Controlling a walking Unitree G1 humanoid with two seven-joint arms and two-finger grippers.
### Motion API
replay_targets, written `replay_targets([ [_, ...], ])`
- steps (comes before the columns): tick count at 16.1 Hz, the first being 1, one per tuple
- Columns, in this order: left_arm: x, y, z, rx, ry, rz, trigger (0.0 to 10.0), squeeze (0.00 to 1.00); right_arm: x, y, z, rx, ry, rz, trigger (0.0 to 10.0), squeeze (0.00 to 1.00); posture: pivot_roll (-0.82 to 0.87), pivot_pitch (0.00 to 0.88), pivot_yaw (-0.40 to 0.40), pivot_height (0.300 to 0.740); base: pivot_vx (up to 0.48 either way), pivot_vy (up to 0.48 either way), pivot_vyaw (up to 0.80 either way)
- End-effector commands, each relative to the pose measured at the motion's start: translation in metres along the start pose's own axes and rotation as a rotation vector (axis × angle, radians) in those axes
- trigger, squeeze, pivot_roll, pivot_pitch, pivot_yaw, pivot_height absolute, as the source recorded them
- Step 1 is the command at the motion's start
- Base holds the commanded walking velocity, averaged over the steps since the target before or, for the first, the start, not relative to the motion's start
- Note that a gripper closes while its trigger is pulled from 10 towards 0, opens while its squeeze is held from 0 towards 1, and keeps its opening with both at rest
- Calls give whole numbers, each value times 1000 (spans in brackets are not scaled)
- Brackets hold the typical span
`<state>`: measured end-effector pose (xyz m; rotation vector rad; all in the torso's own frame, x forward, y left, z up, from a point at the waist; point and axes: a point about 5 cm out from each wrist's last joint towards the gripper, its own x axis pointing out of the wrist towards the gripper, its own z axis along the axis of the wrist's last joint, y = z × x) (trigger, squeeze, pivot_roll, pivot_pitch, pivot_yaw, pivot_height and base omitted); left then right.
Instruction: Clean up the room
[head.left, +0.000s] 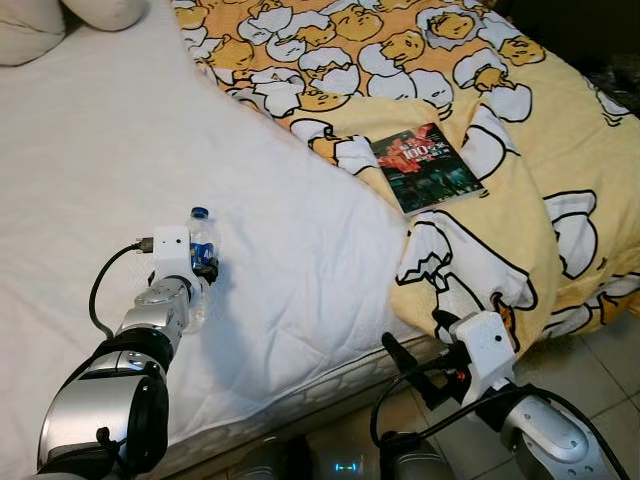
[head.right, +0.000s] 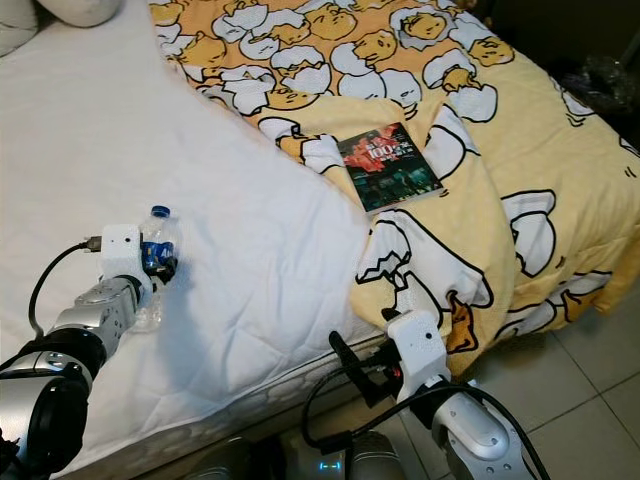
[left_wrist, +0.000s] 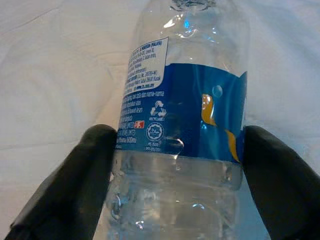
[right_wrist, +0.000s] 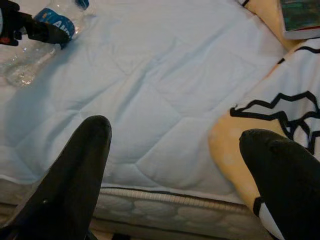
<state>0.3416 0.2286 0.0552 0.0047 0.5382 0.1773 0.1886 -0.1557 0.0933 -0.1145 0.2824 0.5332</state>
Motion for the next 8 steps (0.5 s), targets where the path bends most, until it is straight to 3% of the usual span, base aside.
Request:
replay_targets([
  [1,-1,7,-15,14,61,11,0,0,0,4,2,12,-6,12,10000,0,-266,177,128,740,0,0,0],
  [8,-2,12,-16,16,65,-2,0,0,8,6,1,34,-20,-8,10000,0,-249,157,148,740,0,0,0],
])
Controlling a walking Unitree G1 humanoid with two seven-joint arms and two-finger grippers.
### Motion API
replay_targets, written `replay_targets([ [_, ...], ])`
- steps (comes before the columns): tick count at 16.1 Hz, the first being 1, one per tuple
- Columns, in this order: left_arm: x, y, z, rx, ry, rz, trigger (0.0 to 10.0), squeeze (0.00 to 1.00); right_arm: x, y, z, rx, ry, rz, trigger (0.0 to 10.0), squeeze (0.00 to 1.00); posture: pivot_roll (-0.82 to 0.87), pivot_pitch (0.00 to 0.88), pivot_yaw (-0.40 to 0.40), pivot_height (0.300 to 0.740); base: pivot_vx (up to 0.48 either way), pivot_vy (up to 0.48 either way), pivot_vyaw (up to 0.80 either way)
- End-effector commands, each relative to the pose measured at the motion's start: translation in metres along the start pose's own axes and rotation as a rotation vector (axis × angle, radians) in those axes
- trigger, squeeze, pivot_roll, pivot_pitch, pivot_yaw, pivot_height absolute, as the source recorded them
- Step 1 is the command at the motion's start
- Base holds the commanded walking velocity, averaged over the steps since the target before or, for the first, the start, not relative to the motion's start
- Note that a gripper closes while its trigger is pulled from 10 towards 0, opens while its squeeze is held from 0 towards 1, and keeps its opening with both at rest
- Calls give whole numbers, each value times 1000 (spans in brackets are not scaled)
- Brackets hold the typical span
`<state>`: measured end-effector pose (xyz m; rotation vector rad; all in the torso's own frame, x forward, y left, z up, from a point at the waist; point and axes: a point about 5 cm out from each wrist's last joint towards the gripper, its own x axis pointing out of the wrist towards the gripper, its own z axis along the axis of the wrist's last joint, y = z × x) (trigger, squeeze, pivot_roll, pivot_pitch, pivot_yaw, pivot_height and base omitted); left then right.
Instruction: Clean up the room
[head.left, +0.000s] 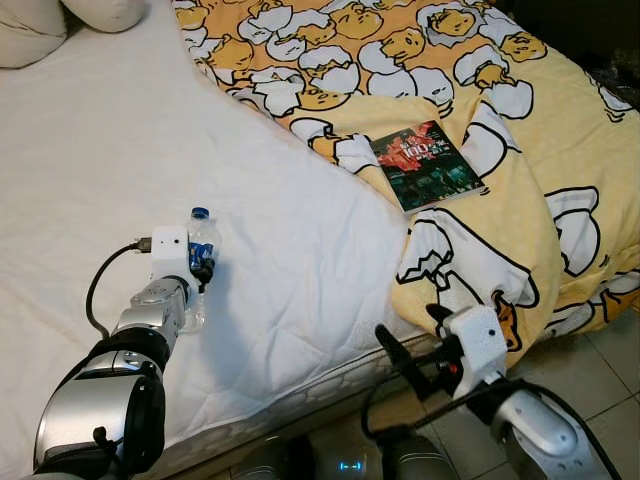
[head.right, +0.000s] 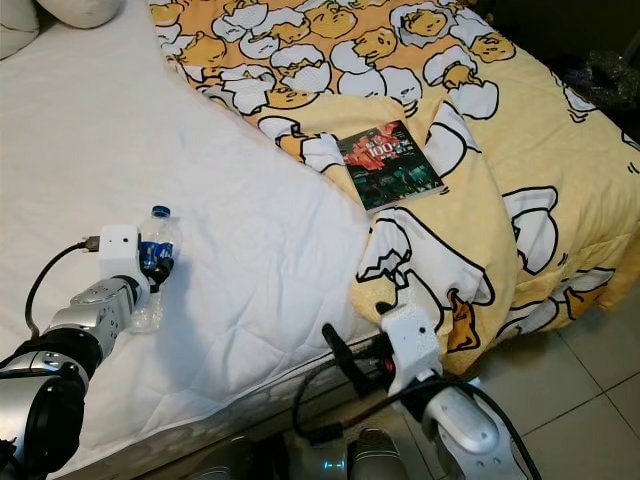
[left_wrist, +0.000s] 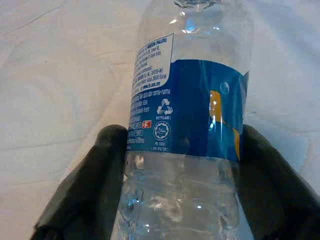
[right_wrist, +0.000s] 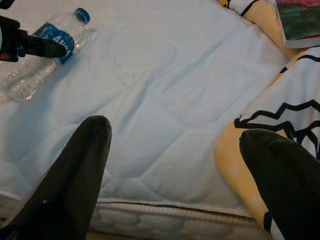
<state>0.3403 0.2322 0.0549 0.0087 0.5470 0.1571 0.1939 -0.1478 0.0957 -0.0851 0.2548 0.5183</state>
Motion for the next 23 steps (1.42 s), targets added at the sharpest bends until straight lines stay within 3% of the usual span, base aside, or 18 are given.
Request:
replay_targets([
  [1,-2,6,-18,21,67,-4,0,0,3,1,-4,14,14,2,10000,0,-246,149,150,740,0,0,0],
  [4,-2,2,-17,25,45,-36,0,0,10,-3,-5,10,5,-8,10000,0,-234,106,153,740,0,0,0],
  [6,-2,2,-10,20,-19,-50,0,0,18,-7,-3,13,-12,-19,10000,0,-225,82,152,740,0,0,0],
  [8,-6,4,3,-24,-154,-67,0,0,35,-15,-2,30,-33,-67,10000,0,-183,8,152,740,0,0,0],
  [11,-22,12,17,-46,-334,-61,0,0,52,-27,5,62,-83,-137,10000,0,-148,0,145,740,0,0,0],
  [13,-39,11,23,-38,-447,-58,10000,0,63,-38,12,82,-111,-192,10000,0,-124,0,134,740,0,0,0],
  [15,-65,5,19,-23,-575,-20,10000,0,76,-59,20,157,-131,-286,10000,0,-107,0,118,740,0,0,0],
  [16,-81,-1,7,-59,-595,0,10000,0,78,-66,22,175,-138,-301,10000,0,-102,0,116,740,0,0,0],
  [18,-114,-18,-18,-43,-583,-17,10000,0,80,-71,22,157,-138,-307,10000,0,-101,0,113,740,0,0,0],
  [20,-108,-13,-20,-113,-539,15,10000,0,82,-75,18,170,-124,-331,10000,0,-100,0,104,740,0,0,0],
  [23,-100,-29,-34,-84,-458,-25,10000,0,82,-79,20,106,-109,-302,10000,0,-131,0,74,740,0,0,638],
])
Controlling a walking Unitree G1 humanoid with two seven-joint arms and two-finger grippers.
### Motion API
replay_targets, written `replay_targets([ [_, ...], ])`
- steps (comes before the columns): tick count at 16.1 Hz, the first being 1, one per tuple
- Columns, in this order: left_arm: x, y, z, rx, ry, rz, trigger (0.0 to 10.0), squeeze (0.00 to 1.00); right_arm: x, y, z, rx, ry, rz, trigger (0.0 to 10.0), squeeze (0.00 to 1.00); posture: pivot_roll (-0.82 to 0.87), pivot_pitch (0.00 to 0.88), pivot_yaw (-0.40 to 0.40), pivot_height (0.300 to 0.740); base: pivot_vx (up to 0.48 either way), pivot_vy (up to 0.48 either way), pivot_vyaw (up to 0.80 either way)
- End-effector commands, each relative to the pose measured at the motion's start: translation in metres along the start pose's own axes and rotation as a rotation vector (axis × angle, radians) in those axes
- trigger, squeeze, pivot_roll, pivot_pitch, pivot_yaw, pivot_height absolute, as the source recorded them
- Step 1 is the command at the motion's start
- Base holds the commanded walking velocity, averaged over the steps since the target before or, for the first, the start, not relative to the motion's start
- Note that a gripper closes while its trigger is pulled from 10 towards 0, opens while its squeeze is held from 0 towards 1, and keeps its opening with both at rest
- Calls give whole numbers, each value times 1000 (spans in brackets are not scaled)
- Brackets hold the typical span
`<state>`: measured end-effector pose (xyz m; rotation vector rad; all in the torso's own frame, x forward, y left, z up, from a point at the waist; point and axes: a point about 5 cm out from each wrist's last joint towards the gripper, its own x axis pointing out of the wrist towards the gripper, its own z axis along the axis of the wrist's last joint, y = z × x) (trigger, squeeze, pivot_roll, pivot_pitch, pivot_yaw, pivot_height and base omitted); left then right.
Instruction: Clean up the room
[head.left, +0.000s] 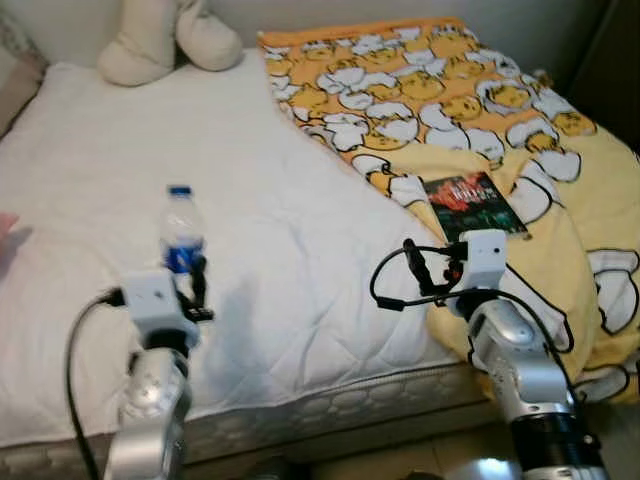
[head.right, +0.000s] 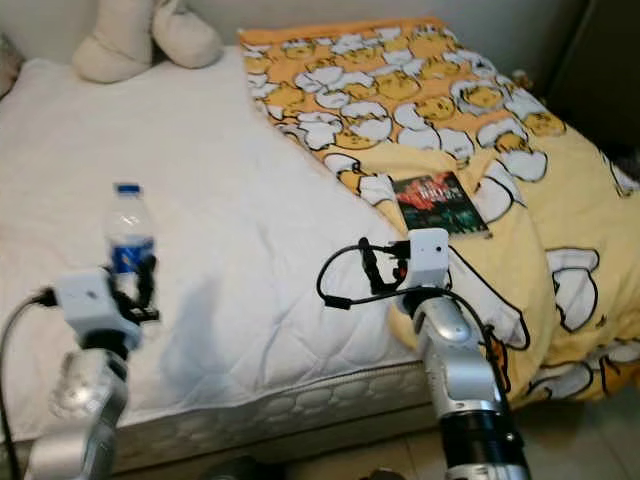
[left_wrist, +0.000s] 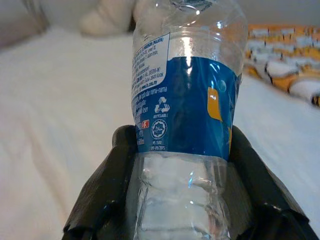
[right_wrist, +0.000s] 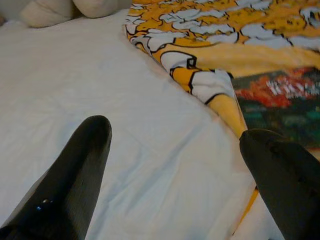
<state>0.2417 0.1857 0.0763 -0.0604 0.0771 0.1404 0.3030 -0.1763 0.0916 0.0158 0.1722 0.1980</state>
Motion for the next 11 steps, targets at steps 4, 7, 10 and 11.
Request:
replay_targets([
  [4,7,-24,2,2,-16,-41,10000,0,7,-4,3,-76,23,49,10000,0,-136,0,22,740,0,0,553],
  [7,9,-28,7,16,-35,-74,10000,0,8,0,0,-45,18,32,10000,0,-129,0,38,740,0,0,0],
  [10,11,-26,12,11,-46,-72,10000,0,6,4,-6,-27,18,20,10000,0,-134,0,69,740,0,-146,0],
  [11,10,-28,12,21,-45,-82,10000,0,6,4,-8,-22,17,14,10000,0,-137,0,76,740,0,0,0],
])
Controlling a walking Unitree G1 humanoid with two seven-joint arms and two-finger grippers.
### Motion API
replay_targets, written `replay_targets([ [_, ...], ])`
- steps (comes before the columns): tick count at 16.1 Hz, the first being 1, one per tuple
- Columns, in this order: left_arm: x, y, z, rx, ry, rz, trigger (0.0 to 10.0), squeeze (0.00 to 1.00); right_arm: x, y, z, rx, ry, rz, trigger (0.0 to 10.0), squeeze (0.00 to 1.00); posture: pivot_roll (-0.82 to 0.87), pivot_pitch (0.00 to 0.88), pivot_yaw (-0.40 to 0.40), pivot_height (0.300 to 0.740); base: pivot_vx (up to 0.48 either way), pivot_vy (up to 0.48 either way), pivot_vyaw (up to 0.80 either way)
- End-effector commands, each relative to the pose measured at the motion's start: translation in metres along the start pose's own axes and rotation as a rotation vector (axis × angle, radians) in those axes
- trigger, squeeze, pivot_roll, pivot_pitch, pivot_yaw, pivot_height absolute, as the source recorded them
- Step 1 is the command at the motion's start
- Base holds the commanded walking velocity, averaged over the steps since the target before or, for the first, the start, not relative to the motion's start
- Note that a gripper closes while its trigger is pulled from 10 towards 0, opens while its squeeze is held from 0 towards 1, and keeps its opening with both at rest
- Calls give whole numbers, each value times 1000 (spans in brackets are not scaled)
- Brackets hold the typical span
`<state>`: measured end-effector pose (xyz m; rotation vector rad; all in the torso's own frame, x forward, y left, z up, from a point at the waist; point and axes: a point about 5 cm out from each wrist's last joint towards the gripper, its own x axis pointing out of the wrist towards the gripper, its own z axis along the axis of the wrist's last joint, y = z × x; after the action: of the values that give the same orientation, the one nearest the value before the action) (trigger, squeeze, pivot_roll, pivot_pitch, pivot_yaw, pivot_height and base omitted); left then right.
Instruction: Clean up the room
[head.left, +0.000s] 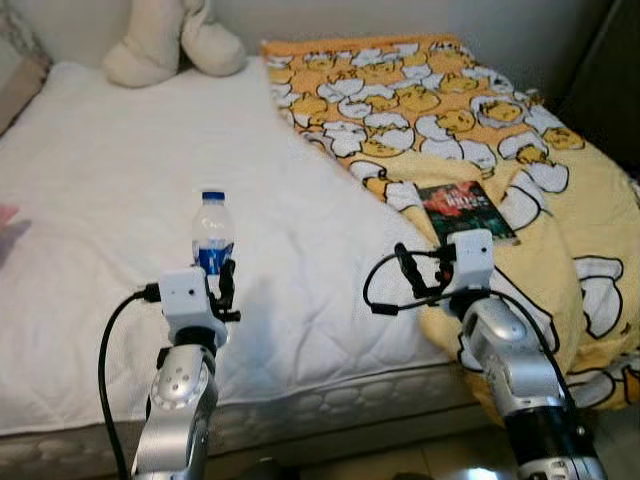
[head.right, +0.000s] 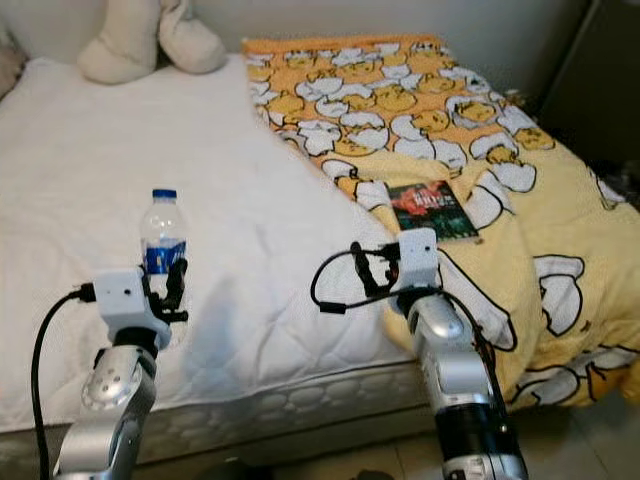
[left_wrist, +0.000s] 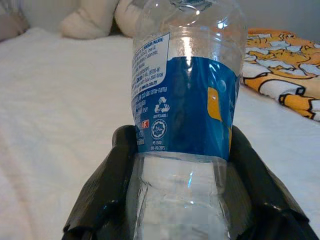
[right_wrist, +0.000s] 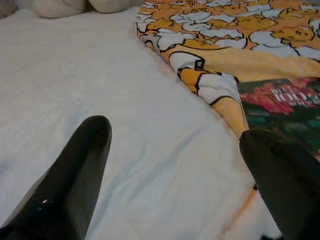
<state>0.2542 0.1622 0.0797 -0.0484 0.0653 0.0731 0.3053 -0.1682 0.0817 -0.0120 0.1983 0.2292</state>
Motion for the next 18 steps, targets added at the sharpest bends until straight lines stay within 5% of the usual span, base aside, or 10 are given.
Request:
replay_targets([
  [1,1,-5,9,12,-42,-36,10000,0,0,-3,1,11,-14,-19,10000,0,-139,0,85,740,0,0,0],
  [6,9,-4,11,14,-29,-38,10000,0,-2,-1,-1,23,-26,-27,10000,0,-153,0,111,740,0,0,0],
  [10,7,-9,11,22,-30,-62,10000,0,-2,2,-3,16,-20,-11,10000,0,-147,0,110,740,0,446,752],
  [14,5,-5,9,37,-32,-59,10000,0,0,4,-5,10,-13,7,10000,0,-142,0,108,740,0,0,717],
  [18,3,10,-5,128,32,-42,10000,0,-2,-14,-2,66,-40,-99,10000,0,-157,0,135,740,0,0,687],
])
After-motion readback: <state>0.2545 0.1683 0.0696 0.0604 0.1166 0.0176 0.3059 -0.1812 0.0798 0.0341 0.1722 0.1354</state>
